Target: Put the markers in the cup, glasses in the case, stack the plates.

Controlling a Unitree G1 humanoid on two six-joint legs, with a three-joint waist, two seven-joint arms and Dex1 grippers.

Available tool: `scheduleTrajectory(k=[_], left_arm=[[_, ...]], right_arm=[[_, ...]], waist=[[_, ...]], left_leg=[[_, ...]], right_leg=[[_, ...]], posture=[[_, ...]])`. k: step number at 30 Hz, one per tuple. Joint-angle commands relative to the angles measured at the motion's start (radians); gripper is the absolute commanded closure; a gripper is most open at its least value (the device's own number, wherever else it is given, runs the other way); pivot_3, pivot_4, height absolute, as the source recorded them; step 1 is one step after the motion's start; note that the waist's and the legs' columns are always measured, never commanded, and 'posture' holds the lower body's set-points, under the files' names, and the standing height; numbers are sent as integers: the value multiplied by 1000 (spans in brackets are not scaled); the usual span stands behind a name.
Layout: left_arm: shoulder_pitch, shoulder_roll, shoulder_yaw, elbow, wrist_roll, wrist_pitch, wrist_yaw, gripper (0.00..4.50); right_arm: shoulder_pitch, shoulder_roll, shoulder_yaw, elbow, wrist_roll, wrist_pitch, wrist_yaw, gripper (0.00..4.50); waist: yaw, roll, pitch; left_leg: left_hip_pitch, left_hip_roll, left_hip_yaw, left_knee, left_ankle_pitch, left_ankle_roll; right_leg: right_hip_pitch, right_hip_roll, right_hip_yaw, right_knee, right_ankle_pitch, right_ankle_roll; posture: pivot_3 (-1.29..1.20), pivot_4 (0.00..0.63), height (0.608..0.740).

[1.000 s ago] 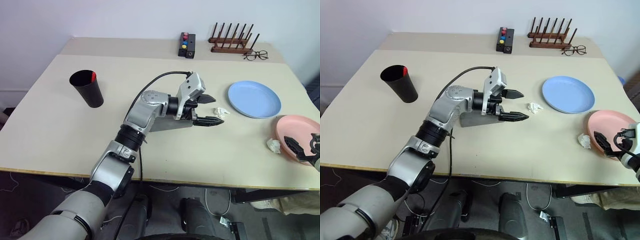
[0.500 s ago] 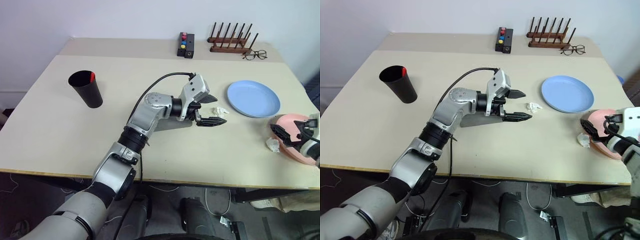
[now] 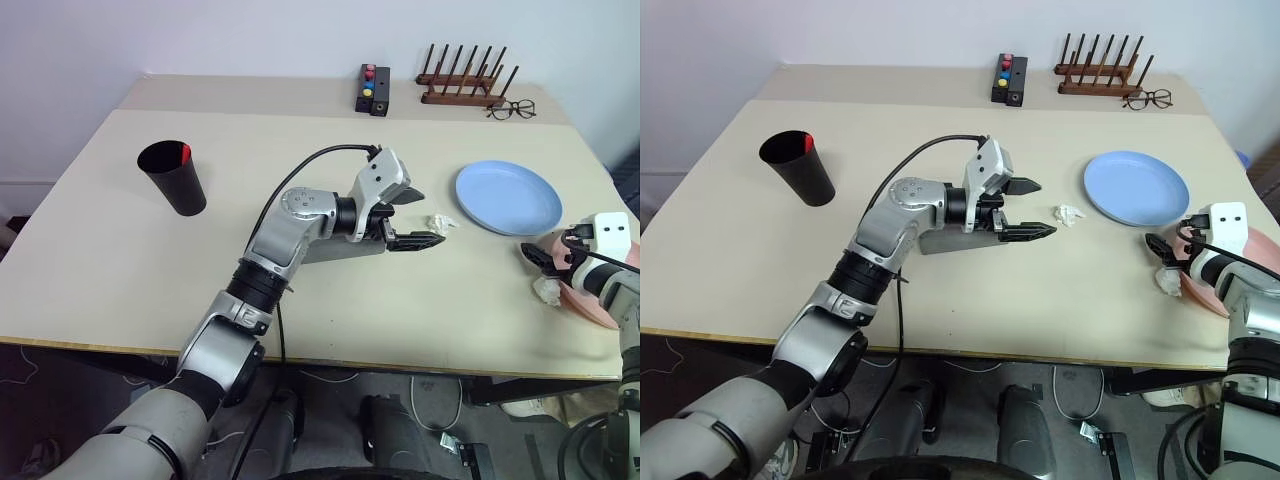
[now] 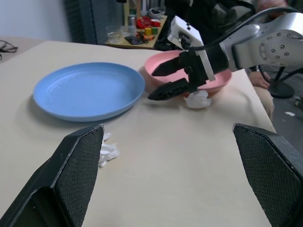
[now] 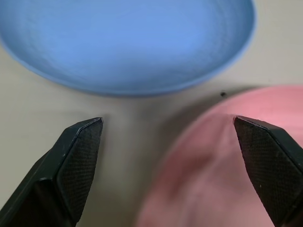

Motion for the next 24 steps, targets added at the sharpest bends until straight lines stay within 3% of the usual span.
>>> scheduleTrajectory(k=[1,4,7,14,24], left_arm=[[2,-3,-2,-45,-17,3,10,42],[2,-3,-2,-45,-17,4,12,42],[-2,-6,-2,-40,-19,2,13,0],[-5,-12,-5,-32,-20,-4,10,0],[0,-15,-11,-29,-24,-6,14,0]], right_arm=[[4,-44,-41,-39,2,-5,-11,0],[36,-49,-53,-64,8,8,-13,0],[60,-56,-52,-72,-6,18,-34,849],[105,-63,-60,-147,6,65,-38,4328],[139,-55,-59,-285,-18,57,-81,4428]], waist=[[0,0,0],[1,0,0],[1,0,0],[-2,0,0],[-1,0,0]], left_leg=[[0,0,0,0,0,0],[0,0,0,0,0,0],[0,0,0,0,0,0],[0,0,0,0,0,0],[0,0,0,0,0,0]], right_leg=[[0,0,0,0,0,0],[0,0,0,0,0,0],[0,0,0,0,0,0],[0,0,0,0,0,0],[0,0,0,0,0,0]], posture=[[0,150,740],[0,150,740],[0,150,740],[0,150,740],[0,150,740]])
